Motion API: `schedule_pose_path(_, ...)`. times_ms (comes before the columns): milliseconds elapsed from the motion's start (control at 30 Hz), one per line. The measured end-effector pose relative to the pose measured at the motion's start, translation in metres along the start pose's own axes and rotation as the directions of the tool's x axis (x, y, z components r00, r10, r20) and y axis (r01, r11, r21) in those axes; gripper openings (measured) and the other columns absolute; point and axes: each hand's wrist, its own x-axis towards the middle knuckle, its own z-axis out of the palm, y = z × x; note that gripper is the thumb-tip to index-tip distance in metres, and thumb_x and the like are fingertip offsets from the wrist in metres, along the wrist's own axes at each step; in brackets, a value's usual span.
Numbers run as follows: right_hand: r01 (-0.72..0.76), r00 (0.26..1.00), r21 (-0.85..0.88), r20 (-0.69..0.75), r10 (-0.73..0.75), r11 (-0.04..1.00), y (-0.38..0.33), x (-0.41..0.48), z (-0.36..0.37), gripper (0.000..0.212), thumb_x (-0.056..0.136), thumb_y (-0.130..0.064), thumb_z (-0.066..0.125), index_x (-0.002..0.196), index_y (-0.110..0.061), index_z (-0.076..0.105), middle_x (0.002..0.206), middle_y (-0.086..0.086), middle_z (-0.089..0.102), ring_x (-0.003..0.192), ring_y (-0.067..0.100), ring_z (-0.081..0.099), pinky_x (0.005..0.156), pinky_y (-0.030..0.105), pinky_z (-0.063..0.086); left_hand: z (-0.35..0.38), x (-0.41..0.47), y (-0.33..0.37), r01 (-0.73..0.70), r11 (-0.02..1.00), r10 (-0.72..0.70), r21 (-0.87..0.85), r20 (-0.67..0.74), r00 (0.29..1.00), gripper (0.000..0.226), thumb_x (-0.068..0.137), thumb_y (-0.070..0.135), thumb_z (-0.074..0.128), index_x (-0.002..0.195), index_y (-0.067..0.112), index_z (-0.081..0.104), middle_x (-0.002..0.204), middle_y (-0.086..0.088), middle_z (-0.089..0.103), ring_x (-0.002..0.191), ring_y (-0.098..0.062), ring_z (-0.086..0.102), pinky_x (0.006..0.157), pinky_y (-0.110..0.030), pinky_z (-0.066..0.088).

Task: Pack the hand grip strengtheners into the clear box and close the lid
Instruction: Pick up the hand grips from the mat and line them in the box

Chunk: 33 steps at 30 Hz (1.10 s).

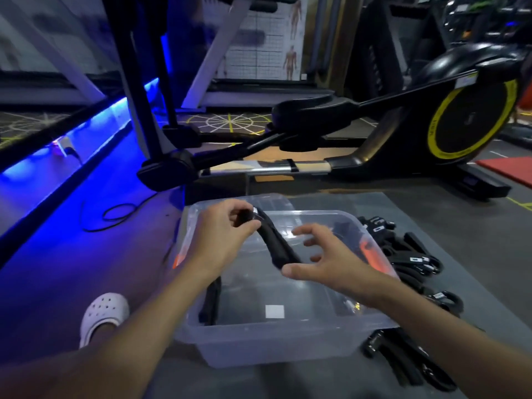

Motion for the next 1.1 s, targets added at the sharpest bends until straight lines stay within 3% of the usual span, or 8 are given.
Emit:
schedule_pose_path(67, 0.05, 0.992, -0.02, 0.115, -0.047, 0.999, -0.011, 0.009, 0.01, 0.081, 0.068, -0.039, 0.085, 0.13, -0.048, 0.035, 0.132, -0.027, 0.036, 0.126, 0.003, 0.04, 0.1, 0.025, 0.041, -0.008, -0.002, -0.003, -0.025, 0.999, 0.023, 0.042, 0.036, 0.999, 0.03, 0.073, 0.009, 0.083, 0.092, 0.029, 0.07, 0.088, 0.01, 0.072, 0.084, -0.004, 0.069, 0.085, -0.032, 0.057)
schedule_pose_path(200, 0.174, 0.961, -0.136, 0.238, -0.138, 0.975, -0.019, 0.031, 0.032, 0.095, 0.065, -0.039, 0.088, 0.136, -0.053, 0.026, 0.142, -0.021, 0.036, 0.133, 0.002, 0.032, 0.111, 0.035, 0.036, -0.019, -0.006, -0.009, -0.027, 0.999, 0.026, 0.016, 0.075, 0.997, 0.039, 0.069, 0.008, 0.085, 0.085, 0.039, 0.068, 0.085, 0.01, 0.074, 0.084, -0.005, 0.07, 0.085, -0.037, 0.058)
schedule_pose_path(433, 0.196, 0.935, -0.17, 0.329, -0.132, 0.966, -0.022, 0.052, 0.048, 0.091, 0.065, -0.029, 0.089, 0.136, -0.04, 0.033, 0.131, -0.025, 0.042, 0.123, -0.01, 0.037, 0.098, 0.019, 0.04, -0.037, -0.01, -0.024, 0.006, 0.999, -0.008, 0.033, 0.067, 0.998, 0.041, 0.071, 0.009, 0.084, 0.084, 0.043, 0.065, 0.08, 0.014, 0.072, 0.078, 0.0, 0.069, 0.08, -0.028, 0.058)
schedule_pose_path(600, 0.085, 0.941, -0.104, 0.335, -0.046, 0.991, 0.0, 0.075, 0.067, 0.091, 0.061, -0.033, 0.09, 0.133, -0.038, 0.035, 0.129, -0.018, 0.045, 0.121, 0.006, 0.046, 0.102, 0.038, 0.047, -0.054, -0.01, -0.05, -0.046, 0.955, 0.009, 0.292, 0.125, 0.992, 0.027, 0.085, 0.032, 0.068, 0.106, 0.045, 0.057, 0.112, 0.018, 0.053, 0.101, -0.007, 0.057, 0.09, -0.032, 0.048)
schedule_pose_path(767, -0.068, 0.904, -0.131, 0.411, 0.116, 0.989, 0.043, 0.101, 0.096, 0.09, 0.059, -0.028, 0.092, 0.13, -0.031, 0.036, 0.124, -0.011, 0.05, 0.114, 0.007, 0.051, 0.102, 0.036, 0.047, -0.059, -0.022, -0.082, 0.002, 0.808, -0.159, 0.59, 0.215, 0.964, 0.065, 0.088, 0.055, 0.043, 0.144, 0.023, 0.039, 0.156, 0.006, 0.026, 0.14, -0.021, 0.035, 0.111, -0.045, 0.034)
schedule_pose_path(867, -0.127, 0.876, -0.163, 0.445, 0.187, 0.978, 0.065, 0.114, 0.114, 0.09, 0.059, -0.024, 0.092, 0.13, -0.028, 0.036, 0.124, -0.008, 0.053, 0.112, 0.008, 0.053, 0.1, 0.031, 0.047, -0.057, -0.026, -0.094, 0.029, 0.788, -0.218, 0.615, 0.234, 0.948, 0.059, 0.096, 0.049, 0.044, 0.149, 0.027, 0.03, 0.162, 0.015, 0.009, 0.144, -0.016, 0.029, 0.113, -0.038, 0.032)
schedule_pose_path(1000, -0.097, 0.848, -0.269, 0.481, 0.221, 0.958, 0.08, 0.133, 0.132, 0.102, 0.049, -0.037, 0.093, 0.132, -0.03, 0.034, 0.125, -0.009, 0.055, 0.118, 0.015, 0.052, 0.104, 0.041, 0.044, -0.054, -0.022, -0.094, 0.052, 0.798, -0.232, 0.6, 0.227, 0.946, 0.062, 0.097, 0.045, 0.042, 0.152, 0.025, 0.024, 0.163, 0.018, 0.004, 0.145, -0.013, 0.027, 0.115, -0.037, 0.029)
schedule_pose_path(1100, -0.101, 0.855, -0.258, 0.472, 0.216, 0.961, 0.086, 0.139, 0.14, 0.096, 0.053, -0.031, 0.093, 0.129, -0.027, 0.034, 0.123, -0.006, 0.055, 0.116, 0.016, 0.053, 0.101, 0.04, 0.046, -0.051, -0.02, -0.096, 0.067, 0.82, -0.232, 0.568, 0.223, 0.947, 0.061, 0.097, 0.043, 0.042, 0.152, 0.023, 0.025, 0.162, 0.019, 0.005, 0.145, -0.012, 0.026, 0.116, -0.038, 0.028)
